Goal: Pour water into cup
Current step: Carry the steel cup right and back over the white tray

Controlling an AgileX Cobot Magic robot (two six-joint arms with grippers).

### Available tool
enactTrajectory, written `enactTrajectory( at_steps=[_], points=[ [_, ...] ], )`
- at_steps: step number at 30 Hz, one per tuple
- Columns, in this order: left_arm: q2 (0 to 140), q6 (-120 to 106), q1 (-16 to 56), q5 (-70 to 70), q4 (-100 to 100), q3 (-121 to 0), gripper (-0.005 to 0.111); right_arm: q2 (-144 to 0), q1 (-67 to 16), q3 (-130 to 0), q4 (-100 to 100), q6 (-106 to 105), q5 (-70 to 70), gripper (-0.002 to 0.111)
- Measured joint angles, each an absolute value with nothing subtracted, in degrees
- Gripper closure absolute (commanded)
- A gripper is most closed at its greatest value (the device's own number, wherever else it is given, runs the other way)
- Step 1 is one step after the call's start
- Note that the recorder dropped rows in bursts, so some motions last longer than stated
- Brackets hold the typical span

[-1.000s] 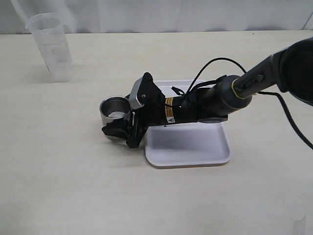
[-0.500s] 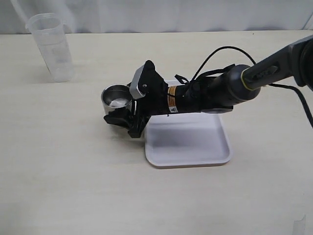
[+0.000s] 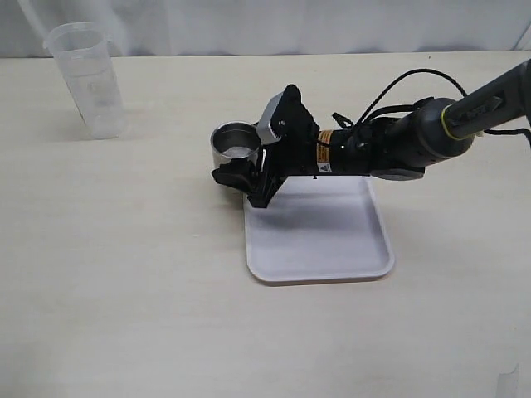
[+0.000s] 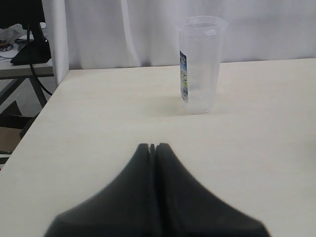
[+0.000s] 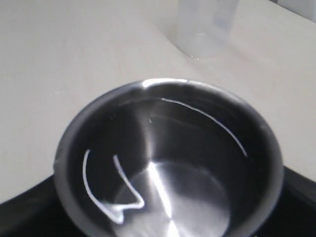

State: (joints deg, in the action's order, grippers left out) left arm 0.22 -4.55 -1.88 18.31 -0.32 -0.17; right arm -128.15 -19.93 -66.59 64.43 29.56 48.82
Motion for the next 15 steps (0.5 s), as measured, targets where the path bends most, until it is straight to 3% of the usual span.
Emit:
enactTrajectory(
  at_steps=[15],
  points=[
    [0.2, -4.5, -1.9, 18.3, -0.3, -0.2, 0.107, -128.1, -13.9, -66.3, 64.4, 29.6, 49.8, 0.104]
  ],
)
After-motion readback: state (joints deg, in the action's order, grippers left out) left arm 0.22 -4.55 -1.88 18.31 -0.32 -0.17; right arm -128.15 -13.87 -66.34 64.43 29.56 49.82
